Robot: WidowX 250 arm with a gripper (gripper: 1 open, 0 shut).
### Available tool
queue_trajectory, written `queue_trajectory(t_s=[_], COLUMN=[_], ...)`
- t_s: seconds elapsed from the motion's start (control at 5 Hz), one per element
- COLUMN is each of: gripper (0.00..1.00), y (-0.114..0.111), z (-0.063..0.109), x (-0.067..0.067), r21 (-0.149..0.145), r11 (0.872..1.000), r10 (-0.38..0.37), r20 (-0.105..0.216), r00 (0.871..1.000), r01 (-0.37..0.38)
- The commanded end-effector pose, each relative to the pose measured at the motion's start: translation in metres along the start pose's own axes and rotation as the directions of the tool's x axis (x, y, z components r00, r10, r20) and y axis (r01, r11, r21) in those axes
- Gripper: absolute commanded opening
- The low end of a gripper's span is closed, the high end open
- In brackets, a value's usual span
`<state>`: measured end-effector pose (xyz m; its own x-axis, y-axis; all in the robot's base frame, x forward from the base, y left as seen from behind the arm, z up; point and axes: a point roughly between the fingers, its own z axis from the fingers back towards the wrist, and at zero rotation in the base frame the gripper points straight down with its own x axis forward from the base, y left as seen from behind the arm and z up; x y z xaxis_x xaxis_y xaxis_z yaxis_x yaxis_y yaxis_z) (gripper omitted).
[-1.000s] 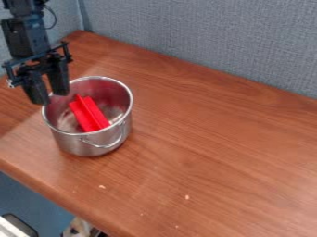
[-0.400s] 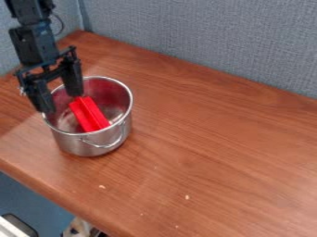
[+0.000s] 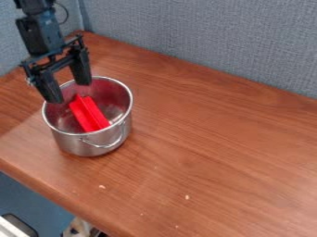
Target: Move the red object from the metal pot to the table
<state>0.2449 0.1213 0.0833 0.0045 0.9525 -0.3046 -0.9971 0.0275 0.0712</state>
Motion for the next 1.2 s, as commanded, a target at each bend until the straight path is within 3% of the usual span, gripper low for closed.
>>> queue_trajectory(t_s=[0.0, 0.6, 1.0], gripper=[1.00, 1.00, 1.00], y=[-0.002, -0.016, -0.020], z=[0.008, 0.023, 0.014], x=[-0.006, -0.005, -0.021], r21=[-0.056, -0.071, -0.097], r11=[0.998, 0.997, 0.995], r10=[0.008, -0.014, 0.027], r20=[0.035, 0.101, 0.157], r00=[0.999, 0.995, 0.987], r01=[-0.006, 0.021, -0.011])
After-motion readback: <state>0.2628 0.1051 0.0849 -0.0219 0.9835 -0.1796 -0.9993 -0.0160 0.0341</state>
